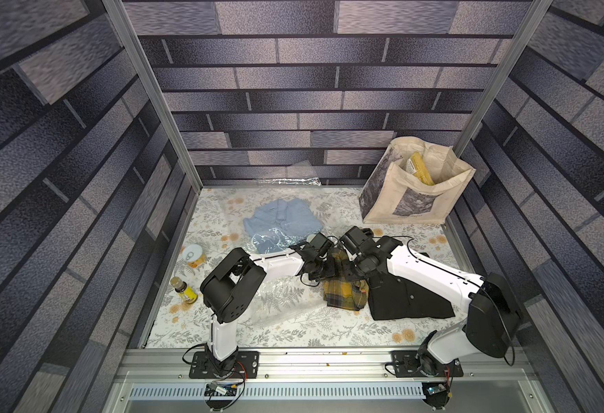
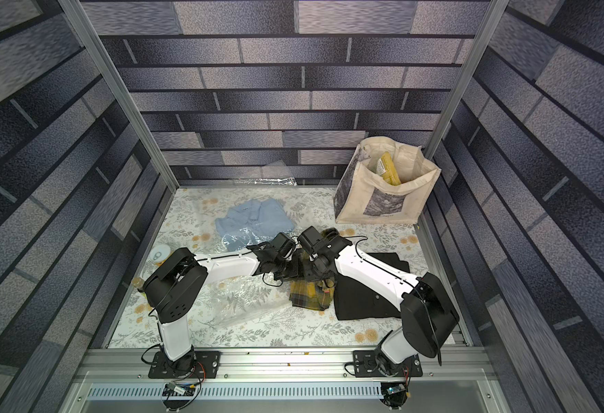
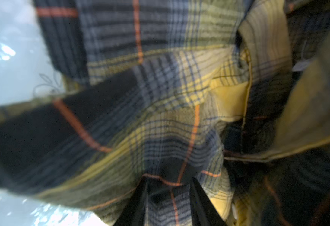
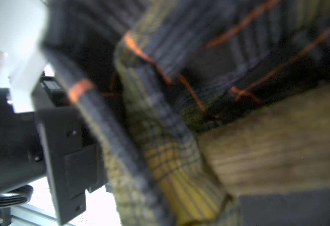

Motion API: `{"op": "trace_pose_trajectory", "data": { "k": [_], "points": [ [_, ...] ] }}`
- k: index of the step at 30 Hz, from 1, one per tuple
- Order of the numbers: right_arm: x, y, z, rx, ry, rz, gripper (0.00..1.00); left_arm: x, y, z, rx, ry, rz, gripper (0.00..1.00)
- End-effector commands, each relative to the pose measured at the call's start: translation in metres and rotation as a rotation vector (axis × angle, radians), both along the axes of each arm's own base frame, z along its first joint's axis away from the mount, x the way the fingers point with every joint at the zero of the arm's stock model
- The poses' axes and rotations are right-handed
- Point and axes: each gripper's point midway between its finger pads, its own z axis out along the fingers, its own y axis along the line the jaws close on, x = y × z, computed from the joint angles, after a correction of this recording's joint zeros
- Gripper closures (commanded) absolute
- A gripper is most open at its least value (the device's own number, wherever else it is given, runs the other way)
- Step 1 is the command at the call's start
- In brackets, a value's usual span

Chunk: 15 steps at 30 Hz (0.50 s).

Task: Place the folded shirt into the vacuum bag
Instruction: Pick up the shirt from the center of the board.

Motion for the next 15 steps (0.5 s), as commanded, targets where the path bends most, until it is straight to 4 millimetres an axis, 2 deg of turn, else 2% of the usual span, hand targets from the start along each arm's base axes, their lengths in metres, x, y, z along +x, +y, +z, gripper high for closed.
{"op": "trace_pose_trajectory", "data": {
  "k": [1,2,4,7,11,15],
  "points": [
    [-0.012,0.021,-0.017,0.085,0.088,0.014,0.92,0.0,0.007,-0.007,-0.007,0.011,0.019,0.62],
    [-0.019,0.016,-0.031,0.063,0.121,0.015,0.91,0.002,0.009,-0.005,-0.011,0.006,0.021,0.62],
    [-0.019,0.016,-0.04,0.057,0.13,0.009,0.84,0.005,0.014,0.0,-0.011,-0.003,0.026,0.61],
    [-0.018,0.009,-0.051,0.013,0.127,-0.001,0.65,0.009,0.034,0.01,0.021,-0.009,0.047,0.59],
    [-0.019,0.003,-0.055,-0.02,0.126,0.011,0.37,0.014,0.071,0.032,0.08,-0.029,0.076,0.57],
    [-0.019,-0.005,-0.052,-0.098,0.113,0.042,0.2,0.015,0.099,0.051,0.105,-0.048,0.095,0.56]
  ]
}}
